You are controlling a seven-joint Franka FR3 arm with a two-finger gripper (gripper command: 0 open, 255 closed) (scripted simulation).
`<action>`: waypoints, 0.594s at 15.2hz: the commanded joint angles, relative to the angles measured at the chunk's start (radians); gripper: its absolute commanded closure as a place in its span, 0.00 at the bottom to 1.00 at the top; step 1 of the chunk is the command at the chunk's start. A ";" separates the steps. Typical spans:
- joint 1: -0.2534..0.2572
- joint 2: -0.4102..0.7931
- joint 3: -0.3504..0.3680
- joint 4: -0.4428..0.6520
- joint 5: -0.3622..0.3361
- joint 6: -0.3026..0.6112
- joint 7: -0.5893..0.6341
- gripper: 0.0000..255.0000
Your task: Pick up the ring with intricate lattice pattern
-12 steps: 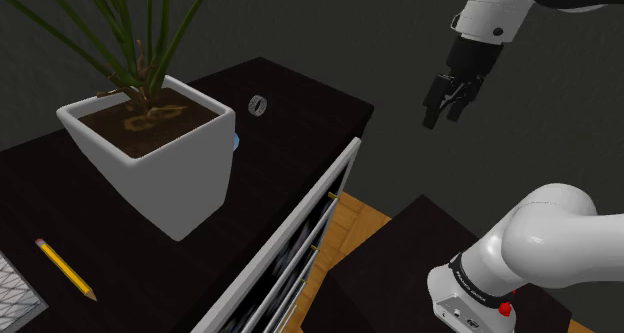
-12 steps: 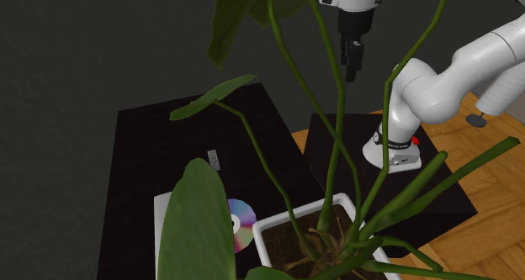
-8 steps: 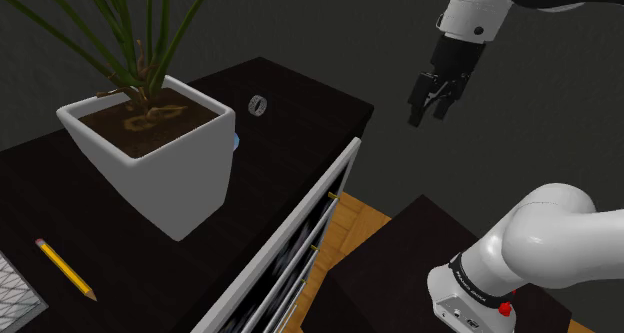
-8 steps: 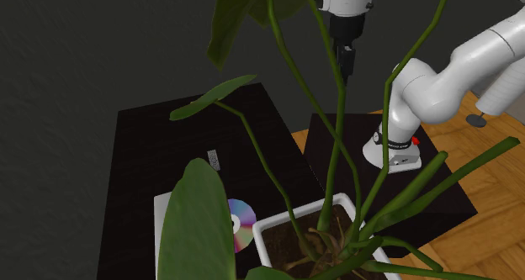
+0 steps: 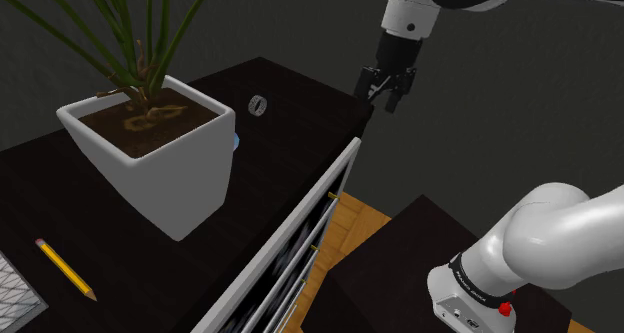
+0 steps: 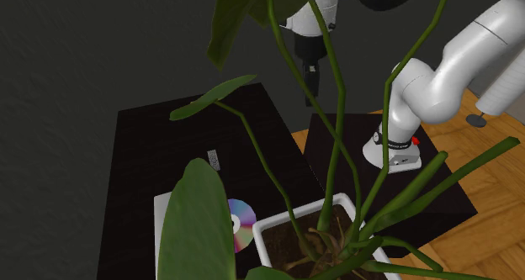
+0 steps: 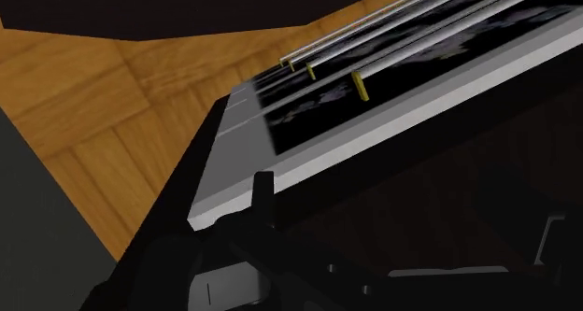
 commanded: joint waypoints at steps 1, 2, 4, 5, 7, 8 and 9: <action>0.004 0.066 0.018 0.040 0.004 0.035 0.017 0.00; 0.006 0.102 0.028 0.065 0.005 0.049 0.027 0.00; 0.010 0.173 0.046 0.118 0.004 0.076 0.047 0.00; 0.012 0.209 0.055 0.147 0.002 0.088 0.057 0.00; 0.017 0.281 0.071 0.207 -0.005 0.108 0.079 0.00; 0.020 0.318 0.079 0.239 -0.010 0.116 0.090 0.00; 0.023 0.355 0.087 0.273 -0.015 0.123 0.101 0.00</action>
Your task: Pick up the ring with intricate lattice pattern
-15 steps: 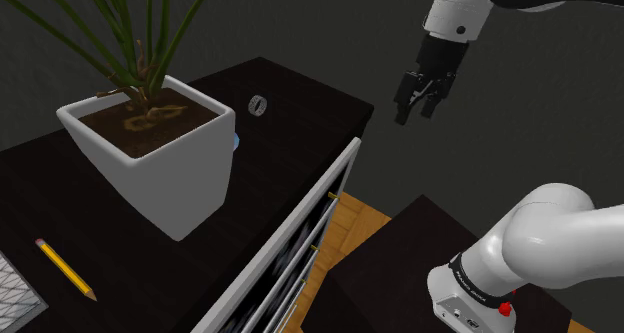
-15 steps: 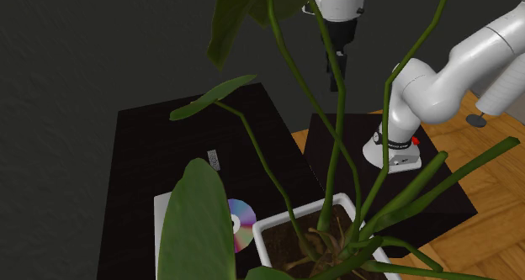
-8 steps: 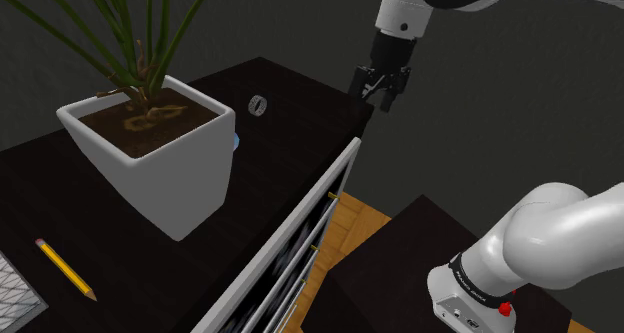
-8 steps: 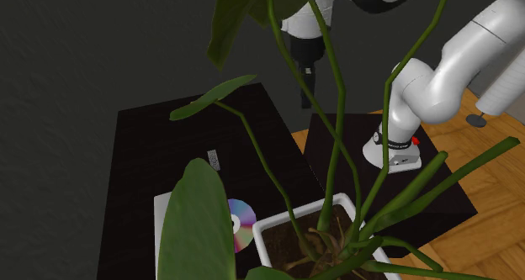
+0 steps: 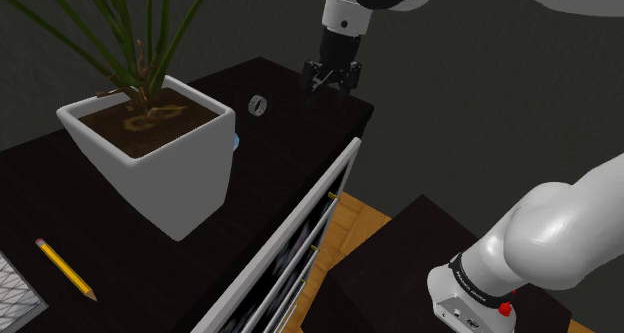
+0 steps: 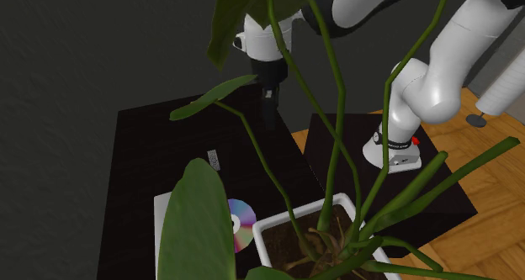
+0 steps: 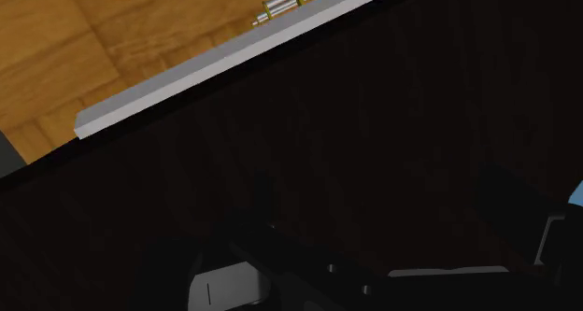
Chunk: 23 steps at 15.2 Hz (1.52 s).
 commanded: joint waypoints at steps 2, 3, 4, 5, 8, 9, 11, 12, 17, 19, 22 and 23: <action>0.010 0.113 0.022 0.109 -0.019 0.015 0.036 0.00; 0.014 0.151 0.028 0.147 -0.027 0.019 0.047 0.00; 0.019 0.189 0.034 0.186 -0.036 0.021 0.059 0.00; 0.025 0.228 0.039 0.227 -0.045 0.022 0.071 0.00; 0.046 0.348 0.051 0.362 -0.076 0.015 0.105 0.00; 0.055 0.389 0.054 0.412 -0.088 0.010 0.116 0.00; 0.075 0.475 0.058 0.520 -0.111 -0.006 0.138 0.00; 0.083 0.506 0.058 0.560 -0.119 -0.014 0.145 0.00; 0.081 0.508 0.056 0.495 -0.118 0.052 0.139 0.00; 0.081 0.510 0.056 0.472 -0.118 0.078 0.137 0.00; 0.081 0.510 0.056 0.465 -0.118 0.084 0.137 1.00; 0.081 0.509 0.056 0.463 -0.118 0.085 0.136 1.00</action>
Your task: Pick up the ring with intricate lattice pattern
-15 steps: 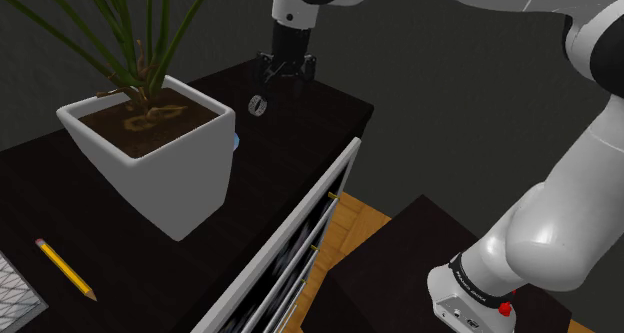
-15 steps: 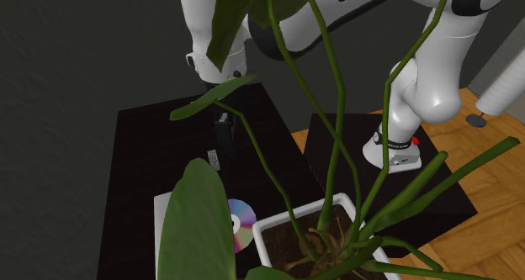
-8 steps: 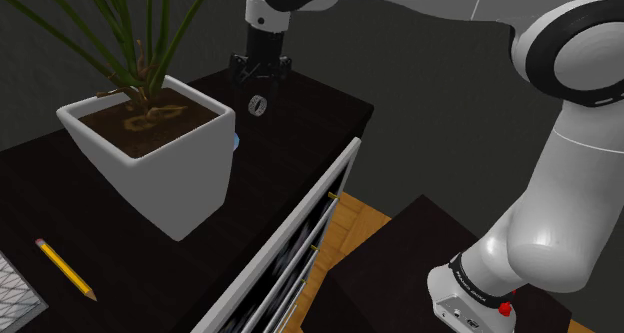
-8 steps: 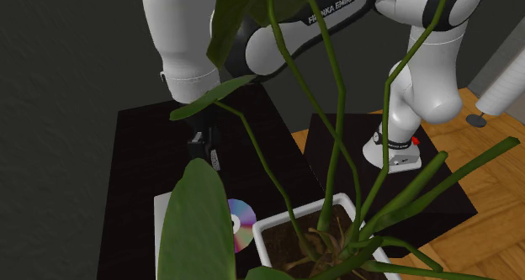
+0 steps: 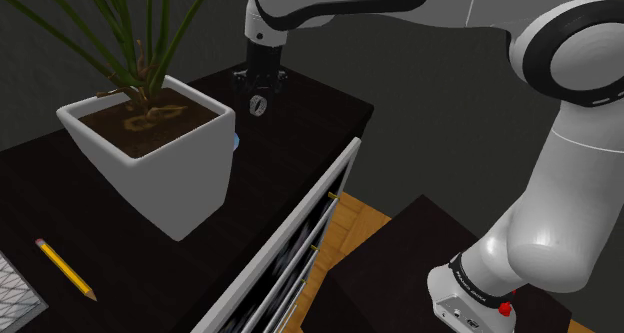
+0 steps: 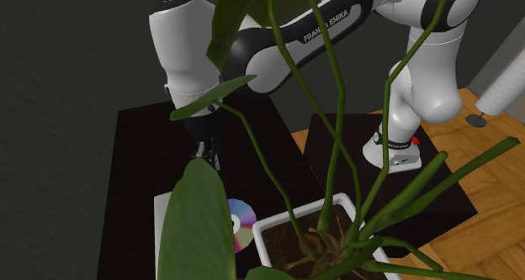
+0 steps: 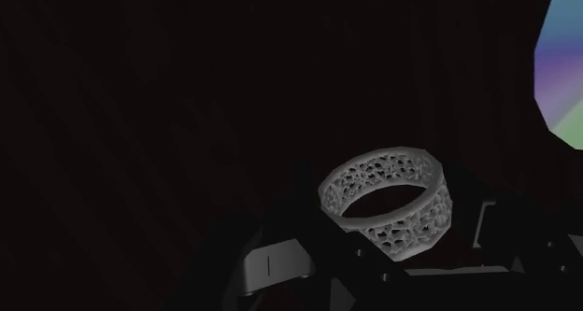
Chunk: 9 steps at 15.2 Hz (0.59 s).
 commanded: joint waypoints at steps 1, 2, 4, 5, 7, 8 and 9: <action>0.000 -0.001 0.000 -0.002 0.000 0.002 0.000 1.00; 0.000 -0.001 0.000 -0.002 0.000 0.002 0.000 1.00; 0.000 -0.001 0.000 -0.002 0.000 0.002 0.000 1.00; 0.000 -0.001 0.000 -0.003 0.000 0.002 0.000 1.00; 0.000 -0.001 0.000 -0.003 0.000 0.002 0.000 1.00; 0.000 0.001 0.000 0.000 0.000 0.002 0.000 1.00; 0.000 0.000 0.000 0.011 0.000 -0.011 0.001 1.00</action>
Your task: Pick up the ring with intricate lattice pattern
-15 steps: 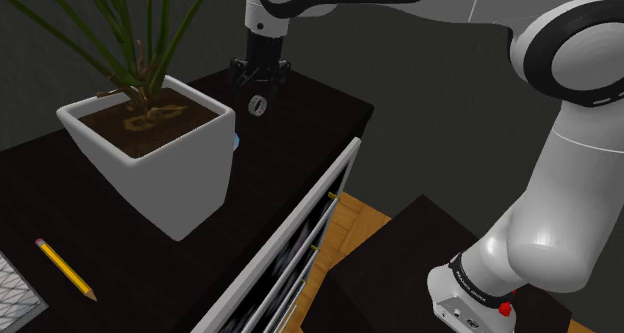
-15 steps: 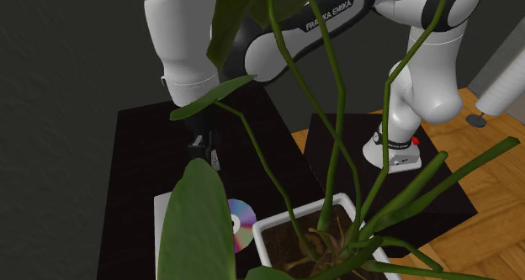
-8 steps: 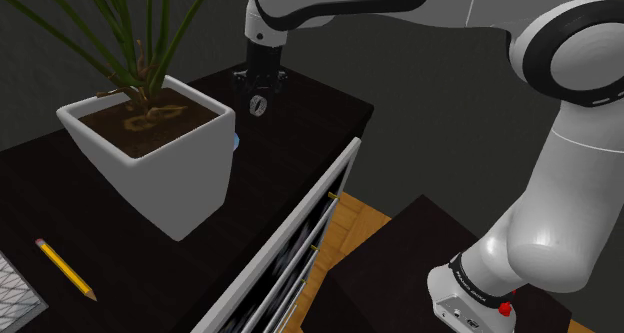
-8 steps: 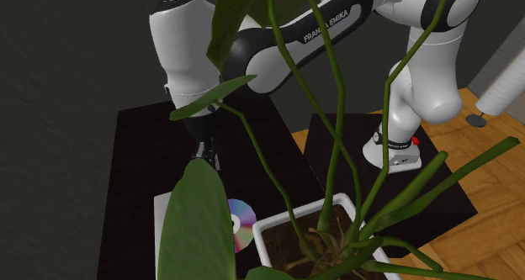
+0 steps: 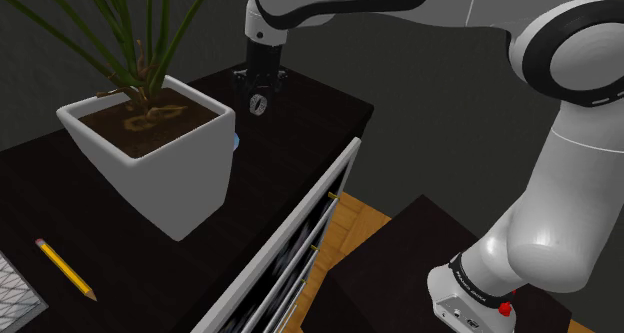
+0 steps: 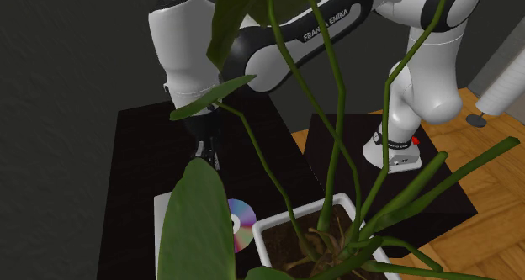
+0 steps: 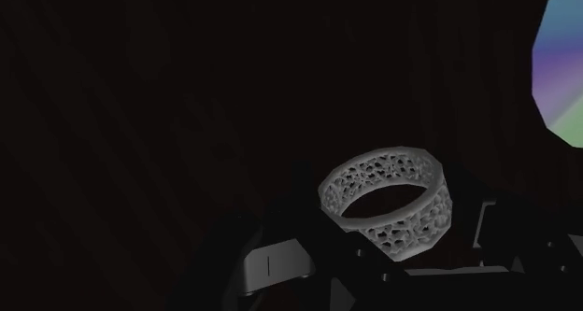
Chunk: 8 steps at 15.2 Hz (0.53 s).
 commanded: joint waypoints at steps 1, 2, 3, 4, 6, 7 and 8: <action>0.001 -0.002 0.001 0.017 0.000 -0.019 0.002 1.00; 0.001 -0.003 0.001 0.029 0.000 -0.032 0.003 1.00; 0.001 -0.004 0.001 0.042 0.000 -0.045 0.004 1.00; 0.002 -0.004 0.001 0.055 0.000 -0.058 0.005 1.00; 0.003 -0.004 0.002 0.082 0.000 -0.085 0.007 1.00; 0.003 -0.004 0.002 0.095 0.000 -0.099 0.009 1.00; 0.004 -0.003 0.002 0.110 -0.001 -0.112 0.010 1.00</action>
